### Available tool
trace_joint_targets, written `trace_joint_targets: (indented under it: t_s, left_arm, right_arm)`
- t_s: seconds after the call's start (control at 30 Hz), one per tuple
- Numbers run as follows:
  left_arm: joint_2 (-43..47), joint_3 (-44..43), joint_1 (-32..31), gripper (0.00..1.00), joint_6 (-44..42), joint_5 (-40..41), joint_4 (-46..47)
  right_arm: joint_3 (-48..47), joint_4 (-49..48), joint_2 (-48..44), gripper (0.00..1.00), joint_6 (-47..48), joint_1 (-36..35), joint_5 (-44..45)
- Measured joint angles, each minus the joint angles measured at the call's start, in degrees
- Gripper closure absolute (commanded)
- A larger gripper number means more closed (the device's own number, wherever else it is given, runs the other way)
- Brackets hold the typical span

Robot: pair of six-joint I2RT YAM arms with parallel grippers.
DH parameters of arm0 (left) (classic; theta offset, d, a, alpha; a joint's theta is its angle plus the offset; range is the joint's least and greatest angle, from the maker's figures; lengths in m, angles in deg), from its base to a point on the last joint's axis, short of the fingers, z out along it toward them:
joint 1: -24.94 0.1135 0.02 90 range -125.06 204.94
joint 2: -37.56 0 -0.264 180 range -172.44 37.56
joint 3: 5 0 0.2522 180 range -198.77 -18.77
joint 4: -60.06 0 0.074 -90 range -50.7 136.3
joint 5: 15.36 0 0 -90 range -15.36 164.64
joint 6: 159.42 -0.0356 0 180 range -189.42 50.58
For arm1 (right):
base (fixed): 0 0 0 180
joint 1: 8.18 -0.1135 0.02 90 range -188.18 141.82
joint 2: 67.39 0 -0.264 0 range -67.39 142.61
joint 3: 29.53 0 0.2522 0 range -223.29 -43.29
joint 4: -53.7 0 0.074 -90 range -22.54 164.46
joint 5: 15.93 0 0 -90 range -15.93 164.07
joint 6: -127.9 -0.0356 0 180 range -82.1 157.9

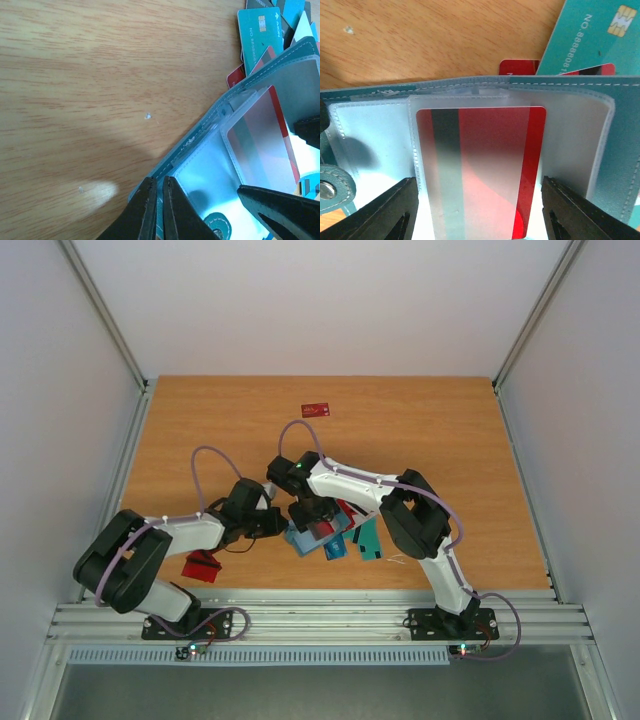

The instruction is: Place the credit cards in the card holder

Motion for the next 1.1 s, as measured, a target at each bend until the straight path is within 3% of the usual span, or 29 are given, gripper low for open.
trace_joint_targets:
  t_s: [0.23,0.43,0.7,1.1]
  left_arm:
    - [-0.72,-0.68,-0.07,0.92,-0.17,-0.22,-0.04]
    - [-1.81,-1.62,-0.11,0.92,-0.20,-0.59,0.02]
    - [-2.10,-1.81,-0.11,0.93,-0.20,-0.90,0.00]
    - [-2.16,-1.92,-0.11,0.93,-0.17,-0.92,-0.09]
  right_arm:
    - [-0.02,0.94,0.00,0.38,0.68,0.00,3.28]
    - [-0.04,1.20,-0.02,0.49,1.62,-0.26,5.22]
    - [-0.04,1.16,-0.02,0.34,2.69,-0.90,5.18]
    - [2.32,-1.92,0.00,0.36,4.09,-0.92,1.81]
